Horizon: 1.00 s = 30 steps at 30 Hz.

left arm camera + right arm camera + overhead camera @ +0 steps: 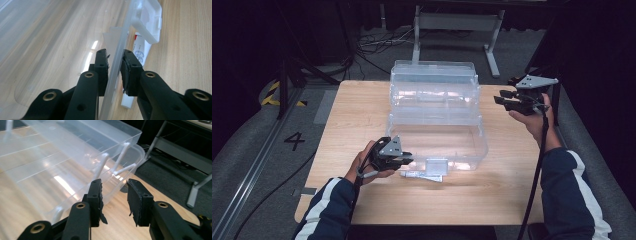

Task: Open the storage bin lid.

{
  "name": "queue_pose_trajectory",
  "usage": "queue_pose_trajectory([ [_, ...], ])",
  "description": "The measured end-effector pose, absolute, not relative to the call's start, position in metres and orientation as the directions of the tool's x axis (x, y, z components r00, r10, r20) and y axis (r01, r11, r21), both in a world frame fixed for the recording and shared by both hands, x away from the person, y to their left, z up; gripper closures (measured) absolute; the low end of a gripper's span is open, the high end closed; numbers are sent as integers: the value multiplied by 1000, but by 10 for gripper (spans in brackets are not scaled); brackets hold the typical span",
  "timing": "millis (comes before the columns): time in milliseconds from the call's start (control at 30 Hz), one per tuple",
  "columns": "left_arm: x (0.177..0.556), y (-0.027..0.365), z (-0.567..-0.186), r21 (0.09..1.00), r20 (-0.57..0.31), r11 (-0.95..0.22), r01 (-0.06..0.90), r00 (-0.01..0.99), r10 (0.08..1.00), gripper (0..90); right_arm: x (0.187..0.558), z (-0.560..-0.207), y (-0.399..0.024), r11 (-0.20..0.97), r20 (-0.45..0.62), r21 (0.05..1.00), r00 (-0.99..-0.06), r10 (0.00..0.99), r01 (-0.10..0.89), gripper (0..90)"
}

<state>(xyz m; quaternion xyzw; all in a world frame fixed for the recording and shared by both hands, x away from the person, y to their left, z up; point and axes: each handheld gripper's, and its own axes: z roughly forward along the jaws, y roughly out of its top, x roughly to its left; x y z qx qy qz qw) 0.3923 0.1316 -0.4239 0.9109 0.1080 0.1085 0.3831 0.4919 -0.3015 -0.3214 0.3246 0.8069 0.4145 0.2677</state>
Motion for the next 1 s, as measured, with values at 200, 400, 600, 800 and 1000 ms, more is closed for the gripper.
queue_pose_trajectory([
  [200,395,131,-424,722,118,-683,111,953,279,768,477,-333,-310,438,-146,845,-656,740,307,633],
  [400,397,130,-424,725,118,-679,113,951,284,767,466,-344,-313,433,-125,846,-673,729,312,625],
  [600,398,130,-425,723,126,-682,107,951,283,765,451,-356,-315,440,-122,844,-689,714,307,613],
  [800,400,129,-425,724,132,-682,105,949,285,765,438,-367,-316,466,-145,835,-702,697,291,583],
  [1000,401,129,-425,725,131,-680,106,949,288,764,432,-379,-318,486,-152,821,-706,691,299,560],
])
